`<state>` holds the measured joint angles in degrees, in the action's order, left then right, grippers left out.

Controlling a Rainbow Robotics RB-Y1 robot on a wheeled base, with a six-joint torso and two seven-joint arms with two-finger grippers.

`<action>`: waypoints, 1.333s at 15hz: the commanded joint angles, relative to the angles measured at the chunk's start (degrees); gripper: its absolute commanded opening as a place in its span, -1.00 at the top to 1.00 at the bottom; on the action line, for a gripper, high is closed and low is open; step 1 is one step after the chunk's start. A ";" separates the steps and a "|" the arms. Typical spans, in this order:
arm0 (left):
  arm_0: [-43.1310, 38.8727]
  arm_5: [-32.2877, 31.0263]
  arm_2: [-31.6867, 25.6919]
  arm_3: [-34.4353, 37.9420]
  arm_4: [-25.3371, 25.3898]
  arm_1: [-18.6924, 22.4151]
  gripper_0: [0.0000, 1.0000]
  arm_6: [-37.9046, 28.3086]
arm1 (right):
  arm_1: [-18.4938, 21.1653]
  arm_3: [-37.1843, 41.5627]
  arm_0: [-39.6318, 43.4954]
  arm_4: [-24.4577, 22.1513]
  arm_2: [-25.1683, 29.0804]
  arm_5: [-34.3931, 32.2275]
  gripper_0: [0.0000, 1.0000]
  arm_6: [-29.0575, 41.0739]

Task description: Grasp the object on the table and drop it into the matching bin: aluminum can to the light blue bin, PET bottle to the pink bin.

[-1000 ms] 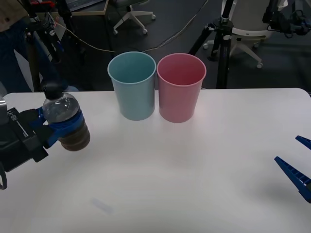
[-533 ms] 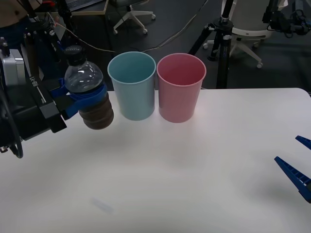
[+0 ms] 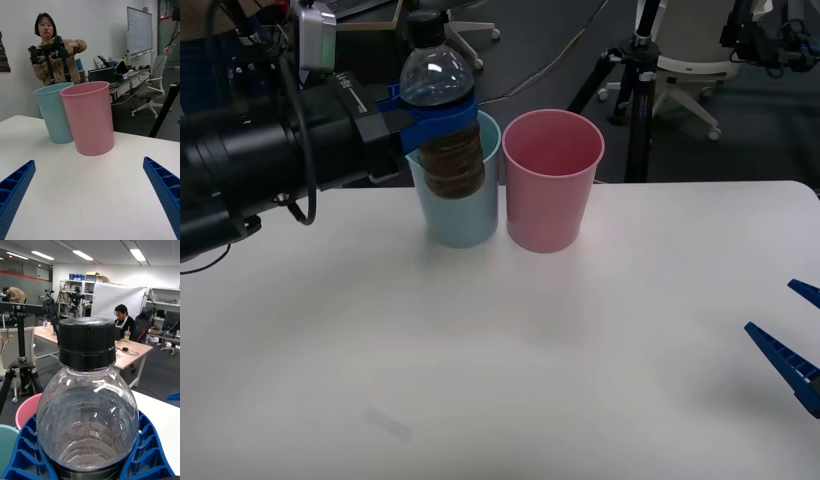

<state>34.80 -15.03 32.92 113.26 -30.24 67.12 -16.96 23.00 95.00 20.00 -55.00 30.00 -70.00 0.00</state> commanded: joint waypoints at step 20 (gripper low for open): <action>33.23 -3.78 12.87 -55.60 -11.69 -36.27 0.93 2.19 | 0.00 0.00 0.00 0.00 0.00 0.00 -1.00 0.00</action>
<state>67.77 -18.87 45.79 58.78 -41.61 31.58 -14.95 23.00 95.00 20.00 -55.00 30.00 -70.00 0.00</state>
